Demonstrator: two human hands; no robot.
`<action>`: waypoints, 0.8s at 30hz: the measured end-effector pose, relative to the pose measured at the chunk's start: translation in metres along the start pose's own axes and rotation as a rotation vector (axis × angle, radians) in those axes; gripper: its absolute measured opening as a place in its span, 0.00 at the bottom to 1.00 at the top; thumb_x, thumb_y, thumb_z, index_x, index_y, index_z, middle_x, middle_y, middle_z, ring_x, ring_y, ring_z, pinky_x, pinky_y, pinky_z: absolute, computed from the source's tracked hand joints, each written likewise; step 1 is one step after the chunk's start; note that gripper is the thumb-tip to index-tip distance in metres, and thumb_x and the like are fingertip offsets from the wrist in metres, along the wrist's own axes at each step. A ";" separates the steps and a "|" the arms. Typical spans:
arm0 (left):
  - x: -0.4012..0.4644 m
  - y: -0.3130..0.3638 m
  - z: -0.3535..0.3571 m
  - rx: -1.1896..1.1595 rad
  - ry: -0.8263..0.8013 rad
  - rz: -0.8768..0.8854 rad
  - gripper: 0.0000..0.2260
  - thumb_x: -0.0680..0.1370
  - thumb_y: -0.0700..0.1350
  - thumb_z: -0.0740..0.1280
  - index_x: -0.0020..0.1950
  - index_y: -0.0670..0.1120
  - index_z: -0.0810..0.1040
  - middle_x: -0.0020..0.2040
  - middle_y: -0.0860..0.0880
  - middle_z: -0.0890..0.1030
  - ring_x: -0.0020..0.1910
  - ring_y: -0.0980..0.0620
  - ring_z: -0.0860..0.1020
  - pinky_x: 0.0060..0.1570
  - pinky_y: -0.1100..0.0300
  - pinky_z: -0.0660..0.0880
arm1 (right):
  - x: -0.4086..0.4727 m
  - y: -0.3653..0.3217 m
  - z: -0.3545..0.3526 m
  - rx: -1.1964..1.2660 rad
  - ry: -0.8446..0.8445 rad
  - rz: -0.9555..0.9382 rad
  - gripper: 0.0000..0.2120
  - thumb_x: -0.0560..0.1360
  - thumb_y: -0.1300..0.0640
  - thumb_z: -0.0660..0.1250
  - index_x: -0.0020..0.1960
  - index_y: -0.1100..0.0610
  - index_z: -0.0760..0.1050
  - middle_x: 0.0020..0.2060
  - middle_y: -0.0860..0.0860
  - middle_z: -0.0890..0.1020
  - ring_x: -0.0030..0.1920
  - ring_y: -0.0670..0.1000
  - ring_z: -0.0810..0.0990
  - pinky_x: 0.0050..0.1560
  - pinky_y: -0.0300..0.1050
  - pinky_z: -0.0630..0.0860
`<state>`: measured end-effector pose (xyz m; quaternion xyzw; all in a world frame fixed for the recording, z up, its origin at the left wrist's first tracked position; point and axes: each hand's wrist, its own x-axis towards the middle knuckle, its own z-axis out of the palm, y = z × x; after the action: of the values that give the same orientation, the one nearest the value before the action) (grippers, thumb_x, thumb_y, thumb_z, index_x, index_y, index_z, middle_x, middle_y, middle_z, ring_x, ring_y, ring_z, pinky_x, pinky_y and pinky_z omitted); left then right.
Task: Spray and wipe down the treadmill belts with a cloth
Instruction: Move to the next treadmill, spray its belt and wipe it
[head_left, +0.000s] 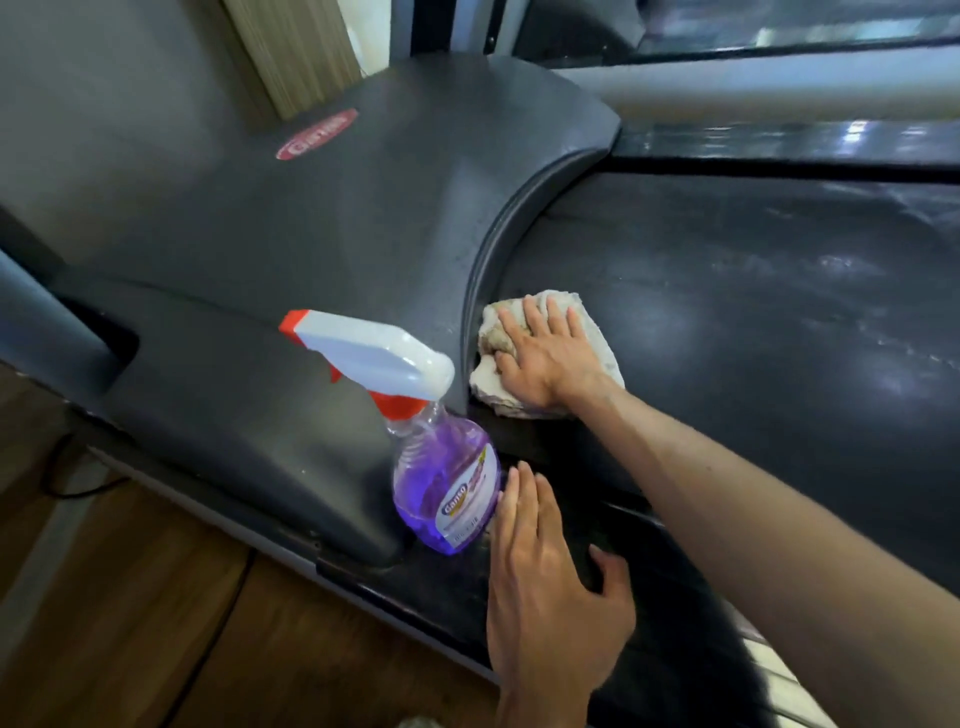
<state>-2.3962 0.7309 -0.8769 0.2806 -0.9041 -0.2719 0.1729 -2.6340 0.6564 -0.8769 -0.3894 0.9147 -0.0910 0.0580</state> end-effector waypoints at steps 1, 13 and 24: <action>0.000 -0.001 0.002 -0.009 0.023 0.004 0.37 0.69 0.55 0.60 0.77 0.43 0.70 0.80 0.50 0.64 0.81 0.57 0.56 0.74 0.56 0.60 | 0.011 0.003 -0.003 -0.002 -0.007 0.029 0.33 0.84 0.41 0.49 0.85 0.49 0.45 0.84 0.57 0.46 0.83 0.62 0.42 0.80 0.62 0.38; 0.000 0.000 0.002 0.012 -0.014 0.011 0.38 0.71 0.57 0.55 0.81 0.43 0.63 0.82 0.52 0.57 0.81 0.61 0.47 0.78 0.59 0.51 | 0.006 0.015 -0.006 -0.039 -0.022 -0.027 0.34 0.83 0.36 0.50 0.85 0.45 0.48 0.84 0.56 0.48 0.83 0.62 0.42 0.80 0.64 0.37; -0.002 0.001 -0.002 0.009 -0.005 -0.010 0.36 0.72 0.55 0.56 0.80 0.42 0.65 0.82 0.49 0.60 0.81 0.58 0.52 0.79 0.55 0.57 | 0.022 0.019 -0.013 -0.044 -0.035 0.028 0.33 0.83 0.36 0.49 0.84 0.42 0.46 0.84 0.55 0.48 0.83 0.61 0.43 0.80 0.63 0.39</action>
<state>-2.3947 0.7320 -0.8753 0.2852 -0.9044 -0.2692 0.1682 -2.6651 0.6552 -0.8690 -0.3795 0.9206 -0.0631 0.0668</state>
